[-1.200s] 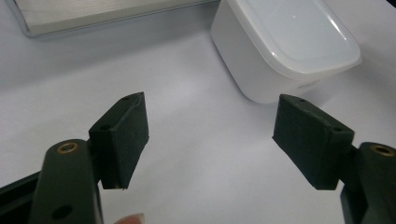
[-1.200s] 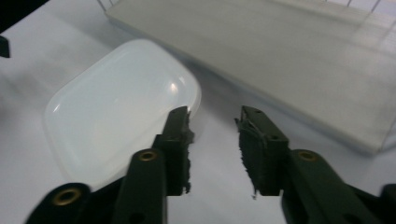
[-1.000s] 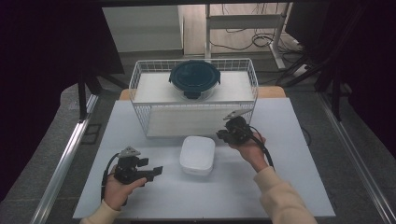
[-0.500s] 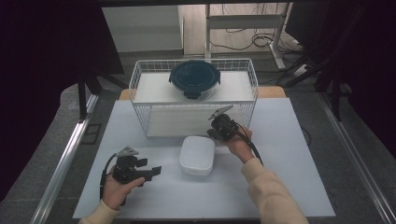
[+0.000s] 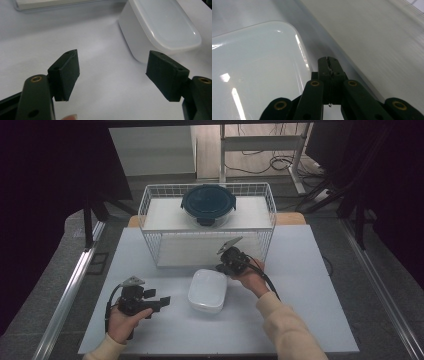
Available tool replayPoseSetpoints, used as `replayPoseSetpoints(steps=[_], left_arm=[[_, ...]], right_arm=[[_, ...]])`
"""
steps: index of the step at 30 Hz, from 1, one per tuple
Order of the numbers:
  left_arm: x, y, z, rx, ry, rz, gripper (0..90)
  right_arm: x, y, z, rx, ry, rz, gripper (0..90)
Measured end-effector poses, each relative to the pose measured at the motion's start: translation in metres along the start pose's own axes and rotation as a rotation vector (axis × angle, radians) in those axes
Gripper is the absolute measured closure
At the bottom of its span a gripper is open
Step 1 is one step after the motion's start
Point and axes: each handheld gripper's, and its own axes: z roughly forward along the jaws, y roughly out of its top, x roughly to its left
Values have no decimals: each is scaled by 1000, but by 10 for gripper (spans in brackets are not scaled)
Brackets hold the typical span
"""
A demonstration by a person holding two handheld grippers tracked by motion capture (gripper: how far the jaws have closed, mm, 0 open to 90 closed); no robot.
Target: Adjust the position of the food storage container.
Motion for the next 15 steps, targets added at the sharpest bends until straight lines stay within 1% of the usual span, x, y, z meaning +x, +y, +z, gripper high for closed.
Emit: replayPoseSetpoints(steps=[2, 7, 11, 12, 15], left_arm=[[2, 0, -1, -2, 2, -2, 265], [4, 1, -3, -9, 2, -13, 265], [6, 1, -4, -10, 4, -15, 266], [6, 1, -4, -10, 5, -16, 266], [5, 1, -4, -10, 5, -15, 266]], right_arm=[[3, 1, 3, -2, 9, -9, 890], [6, 1, 5, -16, 36, 14, 890], [10, 1, 7, -26, 61, 19, 890], [11, 1, 7, -29, 66, 15, 890], [14, 1, 7, -31, 76, 24, 890]])
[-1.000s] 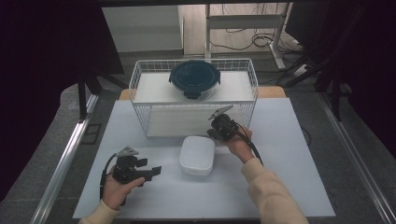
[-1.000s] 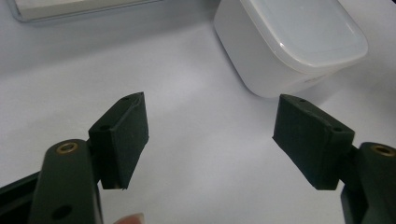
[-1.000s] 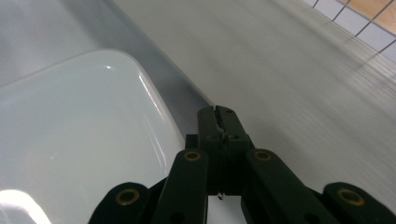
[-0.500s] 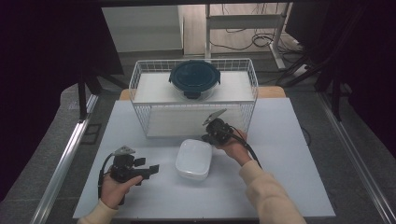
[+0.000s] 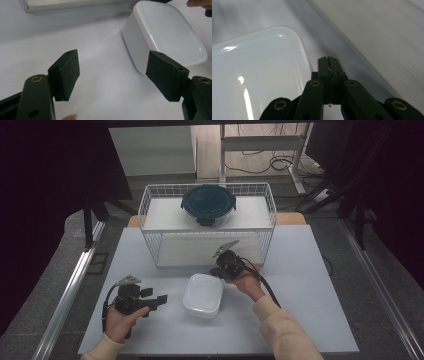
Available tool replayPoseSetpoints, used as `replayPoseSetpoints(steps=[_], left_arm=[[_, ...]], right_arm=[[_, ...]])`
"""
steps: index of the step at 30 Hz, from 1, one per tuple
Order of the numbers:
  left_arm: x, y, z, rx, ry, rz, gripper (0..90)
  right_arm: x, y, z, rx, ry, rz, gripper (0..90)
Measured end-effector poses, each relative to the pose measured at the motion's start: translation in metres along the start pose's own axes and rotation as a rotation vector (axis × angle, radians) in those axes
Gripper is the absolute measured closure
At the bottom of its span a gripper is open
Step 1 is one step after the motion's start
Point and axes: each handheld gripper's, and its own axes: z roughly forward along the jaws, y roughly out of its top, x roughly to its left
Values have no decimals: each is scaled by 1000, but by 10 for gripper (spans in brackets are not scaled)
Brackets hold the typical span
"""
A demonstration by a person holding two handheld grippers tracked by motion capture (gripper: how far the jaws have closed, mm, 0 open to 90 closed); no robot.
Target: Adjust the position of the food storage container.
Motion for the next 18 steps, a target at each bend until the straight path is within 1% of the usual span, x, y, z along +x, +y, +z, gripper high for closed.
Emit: replayPoseSetpoints(steps=[2, 5, 12, 13, 18], left_arm=[[-1, 0, 0, 1, -2, 0, 266], [0, 0, 1, 2, -1, 0, 266], [0, 0, 0, 1, 0, 0, 267], [0, 0, 0, 0, 0, 0, 267], [-1, 0, 1, 3, -2, 1, 267]], right_arm=[[2, 0, 1, -8, 17, -1, 890], [7, 2, 2, -3, 21, -16, 890], [14, 3, 6, 0, 44, -16, 890], [16, 3, 6, -1, 47, -25, 890], [25, 5, 9, 6, 70, -39, 891]])
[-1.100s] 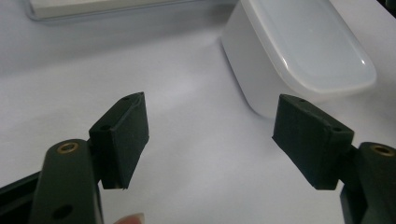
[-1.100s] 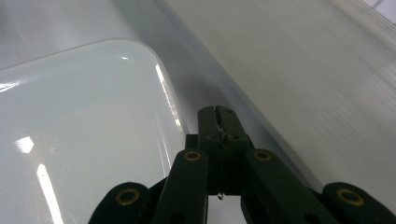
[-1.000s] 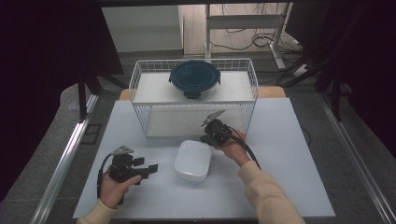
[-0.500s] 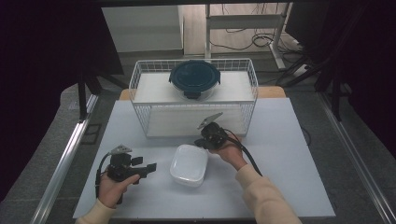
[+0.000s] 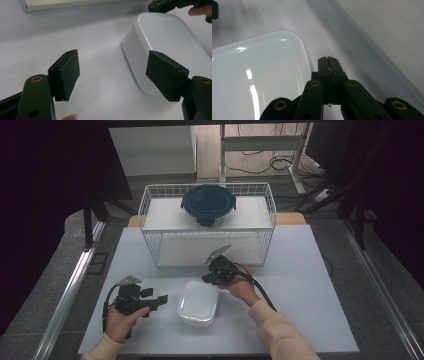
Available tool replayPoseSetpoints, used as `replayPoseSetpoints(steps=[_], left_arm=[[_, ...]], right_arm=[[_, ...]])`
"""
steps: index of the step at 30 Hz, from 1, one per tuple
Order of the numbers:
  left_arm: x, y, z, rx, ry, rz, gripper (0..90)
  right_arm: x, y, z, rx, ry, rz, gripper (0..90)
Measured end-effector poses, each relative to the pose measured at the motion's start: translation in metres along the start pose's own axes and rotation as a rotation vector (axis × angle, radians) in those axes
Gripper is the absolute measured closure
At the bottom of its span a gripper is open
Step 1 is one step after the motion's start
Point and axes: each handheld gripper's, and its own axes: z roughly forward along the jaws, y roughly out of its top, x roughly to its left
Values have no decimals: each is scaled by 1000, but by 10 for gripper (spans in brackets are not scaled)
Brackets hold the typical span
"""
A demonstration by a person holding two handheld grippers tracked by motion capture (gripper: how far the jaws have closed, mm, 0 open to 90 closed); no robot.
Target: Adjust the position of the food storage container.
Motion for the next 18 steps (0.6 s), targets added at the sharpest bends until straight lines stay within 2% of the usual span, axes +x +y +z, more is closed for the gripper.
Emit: replayPoseSetpoints(steps=[4, 9, 13, 18], left_arm=[[0, 0, -1, -1, -1, -1, 268], [2, 0, -2, -4, 1, -2, 270], [2, 0, -3, -2, -3, 0, 293], [1, 0, -4, 0, -7, 0, 306]], right_arm=[[7, 3, 4, -1, 14, -10, 891], [6, 4, 1, -15, 2, 2, 890], [0, -3, -22, -56, -30, 48, 890], [-3, -31, -57, -94, -74, 113, 890]])
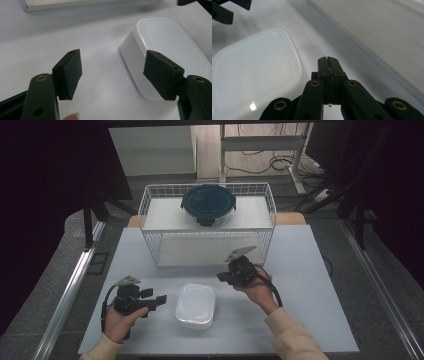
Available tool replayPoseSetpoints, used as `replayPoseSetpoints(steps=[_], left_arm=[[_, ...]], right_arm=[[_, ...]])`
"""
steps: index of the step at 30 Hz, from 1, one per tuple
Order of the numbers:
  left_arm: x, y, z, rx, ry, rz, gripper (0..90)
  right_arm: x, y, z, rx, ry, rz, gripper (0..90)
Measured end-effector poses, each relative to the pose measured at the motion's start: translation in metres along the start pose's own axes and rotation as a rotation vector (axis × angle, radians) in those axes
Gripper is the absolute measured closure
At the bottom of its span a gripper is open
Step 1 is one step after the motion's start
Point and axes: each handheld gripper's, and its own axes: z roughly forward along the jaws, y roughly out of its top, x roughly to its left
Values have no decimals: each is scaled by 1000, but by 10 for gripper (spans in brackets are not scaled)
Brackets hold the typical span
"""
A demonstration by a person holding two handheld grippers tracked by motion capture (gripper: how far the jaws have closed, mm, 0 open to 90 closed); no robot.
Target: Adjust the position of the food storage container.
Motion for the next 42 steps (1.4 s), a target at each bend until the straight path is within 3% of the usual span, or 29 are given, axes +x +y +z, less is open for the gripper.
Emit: replayPoseSetpoints(steps=[7, 10, 13, 19, 30, 36, 42], left_arm=[[-2, 0, 2, 8, -9, -6, 299], [-2, 0, 3, 8, -13, -8, 296], [-3, 0, 3, 8, -15, -10, 294], [-3, 0, 2, 2, -32, -16, 289], [-1, 1, -2, -2, -51, -27, 290], [-3, 2, -4, -8, -56, -23, 291], [-2, 2, -8, -21, -58, -29, 288]], right_arm=[[-5, -50, -40, -69, -19, 137, 855], [-2, -65, -49, -119, -13, 208, 662], [4, -75, -53, -160, -41, 252, 455], [8, -84, -57, -176, -22, 338, 281], [11, -96, -66, -206, -58, 359, 220], [10, -98, -67, -217, -33, 408, 208], [13, -95, -67, -229, -12, 416, 191]])
